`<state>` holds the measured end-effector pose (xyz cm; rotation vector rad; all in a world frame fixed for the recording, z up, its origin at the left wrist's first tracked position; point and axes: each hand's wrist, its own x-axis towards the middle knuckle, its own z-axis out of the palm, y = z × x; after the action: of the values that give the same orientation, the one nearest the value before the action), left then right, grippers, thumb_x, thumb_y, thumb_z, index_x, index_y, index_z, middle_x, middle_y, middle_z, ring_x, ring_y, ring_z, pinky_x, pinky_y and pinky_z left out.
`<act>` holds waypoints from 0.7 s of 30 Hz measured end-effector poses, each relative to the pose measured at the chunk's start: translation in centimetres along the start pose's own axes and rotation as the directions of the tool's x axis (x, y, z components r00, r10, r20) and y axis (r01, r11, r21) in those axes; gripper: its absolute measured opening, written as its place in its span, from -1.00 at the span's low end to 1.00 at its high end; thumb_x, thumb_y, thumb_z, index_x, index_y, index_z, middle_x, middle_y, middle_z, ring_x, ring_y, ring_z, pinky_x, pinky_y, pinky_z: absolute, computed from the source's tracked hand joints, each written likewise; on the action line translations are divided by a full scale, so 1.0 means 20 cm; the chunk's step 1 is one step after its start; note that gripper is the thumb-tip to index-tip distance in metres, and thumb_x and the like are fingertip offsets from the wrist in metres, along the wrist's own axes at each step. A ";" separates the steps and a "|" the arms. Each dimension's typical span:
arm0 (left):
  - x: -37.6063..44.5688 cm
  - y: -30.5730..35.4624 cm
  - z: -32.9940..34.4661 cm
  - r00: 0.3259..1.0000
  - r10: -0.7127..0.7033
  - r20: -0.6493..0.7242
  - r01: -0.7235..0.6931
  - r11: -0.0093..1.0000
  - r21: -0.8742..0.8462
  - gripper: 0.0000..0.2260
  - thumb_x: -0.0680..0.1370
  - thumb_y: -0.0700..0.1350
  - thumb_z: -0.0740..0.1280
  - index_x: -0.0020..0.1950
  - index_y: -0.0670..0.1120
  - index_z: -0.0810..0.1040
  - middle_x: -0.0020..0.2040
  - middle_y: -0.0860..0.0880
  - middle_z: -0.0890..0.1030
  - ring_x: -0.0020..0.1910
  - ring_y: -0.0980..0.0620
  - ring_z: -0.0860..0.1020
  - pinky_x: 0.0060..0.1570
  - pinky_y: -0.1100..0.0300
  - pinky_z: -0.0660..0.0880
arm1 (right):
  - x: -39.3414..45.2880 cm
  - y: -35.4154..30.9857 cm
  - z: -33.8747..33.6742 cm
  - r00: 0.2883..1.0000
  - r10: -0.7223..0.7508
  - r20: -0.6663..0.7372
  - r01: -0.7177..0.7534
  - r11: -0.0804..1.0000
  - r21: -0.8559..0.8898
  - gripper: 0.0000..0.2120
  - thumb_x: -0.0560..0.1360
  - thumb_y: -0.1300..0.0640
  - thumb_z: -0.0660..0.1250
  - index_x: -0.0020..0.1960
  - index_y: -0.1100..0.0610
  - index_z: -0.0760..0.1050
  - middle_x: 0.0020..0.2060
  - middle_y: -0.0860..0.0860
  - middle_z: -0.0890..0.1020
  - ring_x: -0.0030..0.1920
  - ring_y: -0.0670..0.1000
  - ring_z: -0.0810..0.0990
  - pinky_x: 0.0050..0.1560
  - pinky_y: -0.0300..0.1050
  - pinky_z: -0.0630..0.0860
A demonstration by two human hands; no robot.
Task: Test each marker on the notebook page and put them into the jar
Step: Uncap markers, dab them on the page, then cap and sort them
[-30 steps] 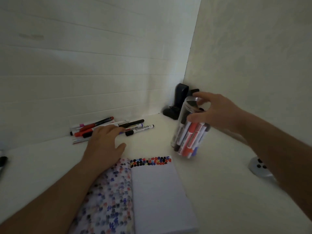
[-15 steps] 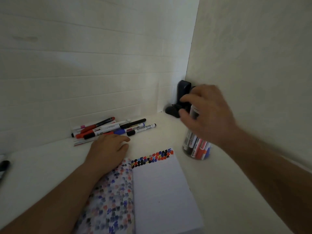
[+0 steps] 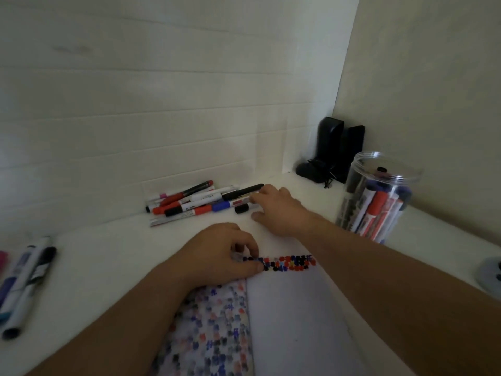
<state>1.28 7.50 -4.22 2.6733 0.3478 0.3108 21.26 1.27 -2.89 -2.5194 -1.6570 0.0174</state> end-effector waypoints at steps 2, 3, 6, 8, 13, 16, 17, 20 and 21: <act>0.00 0.00 0.00 1.000 -0.004 -0.008 0.004 1.000 -0.027 -0.77 0.43 0.31 0.41 -0.03 0.24 0.66 -0.09 0.18 0.56 -0.08 0.23 0.54 0.00 0.12 0.56 | 0.00 0.00 -0.01 1.000 0.005 -0.011 -0.006 0.996 -0.089 -0.65 0.64 -0.19 0.23 0.40 -0.16 0.44 0.37 0.01 0.37 0.32 0.14 0.33 0.25 0.13 0.36; 0.00 0.01 0.00 1.000 -0.009 -0.008 0.009 0.999 -0.034 -0.80 0.44 0.28 0.42 -0.04 0.23 0.67 -0.09 0.18 0.57 -0.08 0.23 0.54 0.00 0.12 0.57 | 0.00 -0.01 -0.02 1.000 0.004 0.000 -0.004 0.992 -0.124 -0.68 0.64 -0.21 0.23 0.35 -0.18 0.46 0.33 0.02 0.39 0.30 0.14 0.33 0.24 0.14 0.35; 0.00 0.02 0.00 0.999 -0.035 0.001 0.035 0.999 -0.038 -0.78 0.42 0.29 0.42 -0.05 0.23 0.66 -0.09 0.19 0.57 -0.07 0.23 0.54 0.01 0.13 0.56 | -0.04 -0.05 -0.03 0.999 -0.049 -0.007 0.048 0.989 -0.142 -0.76 0.65 -0.18 0.23 0.23 -0.10 0.49 0.21 0.00 0.45 0.24 0.11 0.38 0.20 0.11 0.37; 0.00 0.02 0.00 0.999 -0.040 -0.008 0.040 0.999 -0.025 -0.75 0.38 0.33 0.41 -0.04 0.24 0.62 -0.10 0.20 0.57 -0.09 0.22 0.54 -0.01 0.12 0.56 | -0.12 -0.06 -0.07 0.992 -0.093 -0.088 0.099 0.993 0.066 -0.86 0.67 -0.07 0.26 0.15 -0.03 0.45 0.08 -0.01 0.53 0.09 0.06 0.51 0.11 0.06 0.48; -0.01 0.09 -0.02 0.996 0.033 -0.084 -0.023 0.992 0.124 -0.72 0.41 0.22 0.47 -0.03 0.26 0.41 -0.09 0.22 0.50 -0.10 0.20 0.45 -0.07 0.20 0.47 | -0.49 0.05 -0.22 0.992 -0.081 -0.098 0.115 0.903 0.414 -0.92 0.71 -0.03 0.22 0.20 -0.13 0.40 -0.15 -0.03 0.59 -0.20 0.00 0.58 -0.23 -0.08 0.54; -0.03 0.16 0.01 0.997 0.042 -0.057 -0.037 0.995 0.094 -0.68 0.49 0.10 0.45 0.10 0.27 0.34 -0.06 0.23 0.52 -0.12 0.23 0.48 -0.15 0.30 0.45 | -0.67 0.11 -0.18 0.992 -0.120 0.038 0.097 0.921 0.377 -0.90 0.70 -0.09 0.21 0.13 -0.18 0.49 -0.18 -0.11 0.60 -0.19 -0.10 0.58 -0.18 -0.12 0.49; -0.04 0.18 0.02 0.998 0.049 -0.036 -0.047 0.997 0.067 -0.66 0.51 0.11 0.43 0.14 0.29 0.32 -0.06 0.24 0.53 -0.12 0.24 0.50 -0.15 0.31 0.46 | -0.71 0.12 -0.14 0.991 -0.130 0.038 0.109 0.929 0.354 -0.86 0.69 -0.11 0.21 0.11 -0.15 0.54 -0.17 -0.13 0.62 -0.18 -0.14 0.58 -0.15 -0.11 0.51; -0.06 0.22 0.06 0.995 0.099 -0.006 -0.099 0.995 0.004 -0.65 0.53 0.19 0.39 0.24 0.30 0.35 -0.02 0.28 0.55 -0.04 0.27 0.51 -0.06 0.32 0.47 | -0.74 0.12 -0.04 0.980 -0.190 -0.063 0.200 0.925 0.323 -0.66 0.63 -0.26 0.15 0.18 -0.13 0.59 -0.13 -0.16 0.67 -0.16 -0.15 0.61 -0.11 -0.01 0.59; -0.06 0.23 0.06 0.994 0.111 -0.013 -0.111 0.994 -0.006 -0.67 0.53 0.21 0.38 0.24 0.29 0.38 -0.02 0.29 0.56 -0.03 0.27 0.52 -0.06 0.34 0.45 | -0.73 0.13 -0.02 0.973 -0.212 -0.088 0.228 0.926 0.299 -0.62 0.62 -0.31 0.12 0.19 -0.14 0.58 -0.12 -0.16 0.67 -0.15 -0.15 0.62 -0.11 0.01 0.59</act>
<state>1.29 2.66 -3.59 2.6908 0.2017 0.3627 17.85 -13.15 -3.67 -2.0800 -1.7516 0.1712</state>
